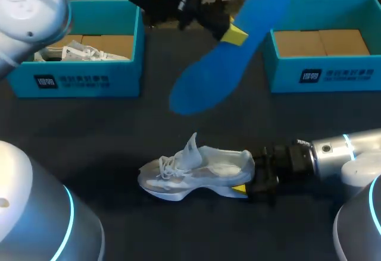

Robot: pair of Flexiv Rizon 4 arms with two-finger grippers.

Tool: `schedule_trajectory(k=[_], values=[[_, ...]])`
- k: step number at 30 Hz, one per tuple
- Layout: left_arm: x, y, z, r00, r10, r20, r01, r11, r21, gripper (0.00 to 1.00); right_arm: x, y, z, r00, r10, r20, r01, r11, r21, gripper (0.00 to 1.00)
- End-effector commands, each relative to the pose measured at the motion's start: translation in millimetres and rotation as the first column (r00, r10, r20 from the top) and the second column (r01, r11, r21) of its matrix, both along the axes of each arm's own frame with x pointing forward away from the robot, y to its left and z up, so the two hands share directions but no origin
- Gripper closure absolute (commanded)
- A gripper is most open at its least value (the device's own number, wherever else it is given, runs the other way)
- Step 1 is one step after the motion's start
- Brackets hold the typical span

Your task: Take the shoe out of the shoebox, open the shoe tongue, remove and reinsert the insole, then place the shoe into the shoebox

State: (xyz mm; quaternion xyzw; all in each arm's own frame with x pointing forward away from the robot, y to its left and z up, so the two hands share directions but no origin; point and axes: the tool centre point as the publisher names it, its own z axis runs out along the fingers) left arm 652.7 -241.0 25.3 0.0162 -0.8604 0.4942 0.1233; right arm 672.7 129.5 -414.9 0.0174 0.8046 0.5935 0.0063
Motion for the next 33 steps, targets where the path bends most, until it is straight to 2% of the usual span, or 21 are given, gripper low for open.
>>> schedule_trajectory(k=[1, 13, 18, 28, 33], values=[[-2.1, 12.9, 0.1, 1.0, 0.007, 0.002, -0.007, 1.0, -0.016, 1.0, -1.1, 0.6, 0.8, 1.0, -0.002, 0.0, 0.002, 1.0, -0.003, 1.0], [-2.1, 12.9, 0.1, 1.0, 0.007, 0.002, -0.007, 1.0, -0.016, 1.0, -1.1, 0.6, 0.8, 1.0, -0.002, 0.0, 0.002, 1.0, -0.003, 1.0], [-15.5, 25.9, 29.8, 0.999, 0.027, -0.027, -0.032, 0.983, -0.182, 1.0, -1.1, 0.6, 0.8, 1.0, -0.002, 0.0, 0.002, 1.0, -0.003, 1.0], [-41.2, 47.5, 68.7, 0.993, 0.078, -0.085, -0.101, 0.941, -0.323, 1.0, -1.1, 0.6, 0.8, 1.0, -0.002, 0.0, 0.002, 1.0, -0.003, 1.0], [-51.6, 59.0, 83.6, 0.987, 0.125, -0.103, -0.153, 0.927, -0.342, 1.0, -1.1, 0.6, 0.8, 1.0, -0.002, 0.0, 0.002, 1.0, -0.003, 1.0]])
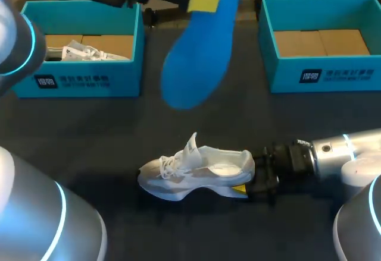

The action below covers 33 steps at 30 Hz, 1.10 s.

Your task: Take the shoe out of the shoebox, open the shoe tongue, remove and reinsert the insole, then place the shoe into the shoebox

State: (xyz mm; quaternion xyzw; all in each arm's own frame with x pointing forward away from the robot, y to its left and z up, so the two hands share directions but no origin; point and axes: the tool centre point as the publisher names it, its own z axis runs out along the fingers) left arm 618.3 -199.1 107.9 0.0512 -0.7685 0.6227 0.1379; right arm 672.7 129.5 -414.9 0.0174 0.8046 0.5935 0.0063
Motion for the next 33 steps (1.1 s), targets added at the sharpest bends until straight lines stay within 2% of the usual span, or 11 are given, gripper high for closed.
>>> schedule_trajectory(k=[1, 2, 15, 19, 22, 23, 25, 33], values=[[-17.3, 18.0, 3.3, 0.998, 0.062, -0.031, -0.064, 0.997, -0.051, 1.0, -1.1, 0.5, 0.8, 1.0, -0.002, 0.0, 0.002, 1.0, -0.003, 1.0], [-18.2, 20.5, 9.3, 0.998, 0.044, -0.049, -0.045, 0.999, -0.026, 1.0, -1.1, 0.5, 0.8, 1.0, -0.002, 0.0, 0.002, 1.0, -0.003, 1.0], [-18.2, 20.5, 9.3, 0.998, 0.044, -0.049, -0.045, 0.999, -0.026, 1.0, -1.1, 0.5, 0.8, 1.0, -0.002, 0.0, 0.002, 1.0, -0.003, 1.0], [-28.8, 18.5, 16.0, 0.994, 0.069, -0.079, -0.076, 0.992, -0.097, 1.0, -1.1, 0.5, 0.8, 1.0, -0.002, 0.0, 0.002, 1.0, -0.003, 1.0], [-34.1, 18.8, 18.1, 0.993, 0.103, -0.065, -0.11, 0.988, -0.104, 1.0, -1.1, 0.5, 0.8, 1.0, -0.002, 0.0, 0.002, 1.0, -0.003, 1.0], [-43.8, 21.1, 22.8, 0.987, 0.149, -0.066, -0.156, 0.981, -0.118, 1.0, -1.1, 0.5, 0.8, 1.0, -0.002, 0.0, 0.002, 1.0, -0.003, 1.0], [-50.7, 24.5, 25.9, 0.984, 0.169, -0.064, -0.176, 0.974, -0.141, 1.0, -1.1, 0.5, 0.8, 1.0, -0.002, 0.0, 0.002, 1.0, -0.003, 1.0], [-53.5, 26.3, 20.6, 0.981, 0.156, -0.112, -0.17, 0.976, -0.137, 1.0, -1.1, 0.5, 0.8, 1.0, -0.002, 0.0, 0.002, 1.0, -0.003, 1.0]])
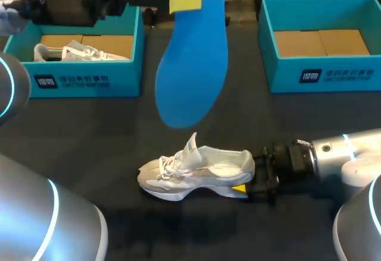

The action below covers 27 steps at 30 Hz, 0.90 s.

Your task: Take the shoe out of the shoebox, open the shoe tongue, remove and reinsert the insole, then place the shoe into the shoebox

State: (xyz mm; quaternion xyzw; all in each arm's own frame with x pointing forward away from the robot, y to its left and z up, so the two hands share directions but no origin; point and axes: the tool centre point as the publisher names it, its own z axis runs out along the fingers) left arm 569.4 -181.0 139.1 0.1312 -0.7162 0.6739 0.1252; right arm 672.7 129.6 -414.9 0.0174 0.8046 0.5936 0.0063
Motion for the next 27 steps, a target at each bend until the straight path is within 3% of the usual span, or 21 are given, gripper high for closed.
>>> schedule_trajectory(k=[1, 10, 15, 16, 17, 18, 19, 20, 27], values=[[-2.6, 7.7, -13.1, 1.0, 0.003, -0.025, -0.004, 1.0, -0.026, 1.0, -1.1, 0.4, 0.8, 1.0, -0.002, 0.0, 0.002, 1.0, -0.004, 1.0], [6.6, 8.6, -17.2, 0.997, -0.021, -0.07, 0.019, 1.0, -0.016, 1.0, -2.2, -1.2, 1.3, 1.0, -0.003, 0.001, 0.003, 1.0, -0.002, 1.0], [3.5, 8.4, -15.7, 0.996, -0.046, -0.076, 0.045, 0.999, -0.009, 1.0, -2.9, -2.1, 1.8, 1.0, 0.006, 0.0, -0.006, 1.0, -0.007, 0.95], [3.5, 8.4, -15.7, 0.996, -0.046, -0.076, 0.045, 0.999, -0.009, 1.0, -3.1, -2.5, 2.1, 1.0, 0.005, 0.0, -0.005, 1.0, -0.008, 0.89], [3.5, 8.4, -15.7, 0.996, -0.046, -0.076, 0.045, 0.999, -0.009, 1.0, -3.2, -2.8, 2.3, 1.0, 0.005, 0.0, -0.005, 1.0, -0.009, 0.76], [3.5, 8.4, -15.7, 0.996, -0.046, -0.076, 0.045, 0.999, -0.009, 1.0, -3.3, -3.2, 2.4, 1.0, 0.006, 0.0, -0.006, 1.0, -0.009, 0.56], [3.5, 8.4, -15.7, 0.996, -0.046, -0.076, 0.045, 0.999, -0.009, 1.0, -3.3, -3.7, 2.4, 1.0, 0.006, -0.001, -0.006, 1.0, -0.01, 0.08], [3.5, 8.4, -15.7, 0.996, -0.046, -0.076, 0.045, 0.999, -0.009, 1.0, -3.3, -4.2, 2.4, 1.0, 0.007, -0.003, -0.007, 1.0, -0.011, 0.0], [3.5, 8.4, -15.7, 0.996, -0.046, -0.076, 0.045, 0.999, -0.009, 1.0, -6.2, -10.5, 7.6, 1.0, 0.001, 0.0, -0.001, 0.999, -0.039, 0.0]])
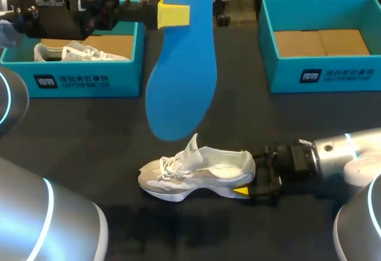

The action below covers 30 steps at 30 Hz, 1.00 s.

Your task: Take the shoe out of the shoebox, open the shoe tongue, remove and reinsert the insole, then place the shoe into the shoebox

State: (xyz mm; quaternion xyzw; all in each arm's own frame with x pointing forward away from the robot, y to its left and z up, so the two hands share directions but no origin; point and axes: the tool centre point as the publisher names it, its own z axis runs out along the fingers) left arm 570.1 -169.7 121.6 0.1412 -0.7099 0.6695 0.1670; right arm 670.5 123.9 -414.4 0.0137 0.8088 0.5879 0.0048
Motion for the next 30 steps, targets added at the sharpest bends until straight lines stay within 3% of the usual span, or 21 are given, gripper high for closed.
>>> schedule_trajectory(k=[1, 8, 17, 23, 25, 30], values=[[2.8, -2.9, 1.9, 1.0, -0.004, 0.0, 0.004, 1.0, 0.003, 1.0, -4.1, -6.5, 7.5, 1.0, -0.008, -0.008, 0.007, 0.999, -0.04, 0.0], [2.8, -2.9, 1.9, 1.0, -0.004, 0.0, 0.004, 1.0, 0.003, 1.0, -3.5, -21.0, 21.0, 1.0, -0.009, -0.027, 0.004, 0.984, -0.176, 0.0], [2.8, -2.9, 1.9, 1.0, -0.004, 0.0, 0.004, 1.0, 0.003, 1.0, -3.6, -34.0, 49.9, 0.996, -0.01, -0.087, -0.028, 0.906, -0.422, 0.0], [2.8, -2.9, 1.9, 1.0, -0.004, 0.0, 0.004, 1.0, 0.003, 1.0, -7.3, -35.8, 68.5, 0.991, -0.058, -0.124, -0.027, 0.804, -0.594, 0.0], [2.8, -2.9, 1.9, 1.0, -0.004, 0.0, 0.004, 1.0, 0.003, 1.0, -8.1, -33.8, 75.0, 0.988, -0.076, -0.136, -0.033, 0.749, -0.662, 0.0], [2.8, -2.9, 1.9, 1.0, -0.004, 0.0, 0.004, 1.0, 0.003, 1.0, -9.5, -28.9, 83.5, 0.983, -0.098, -0.154, -0.054, 0.651, -0.758, 0.0]])
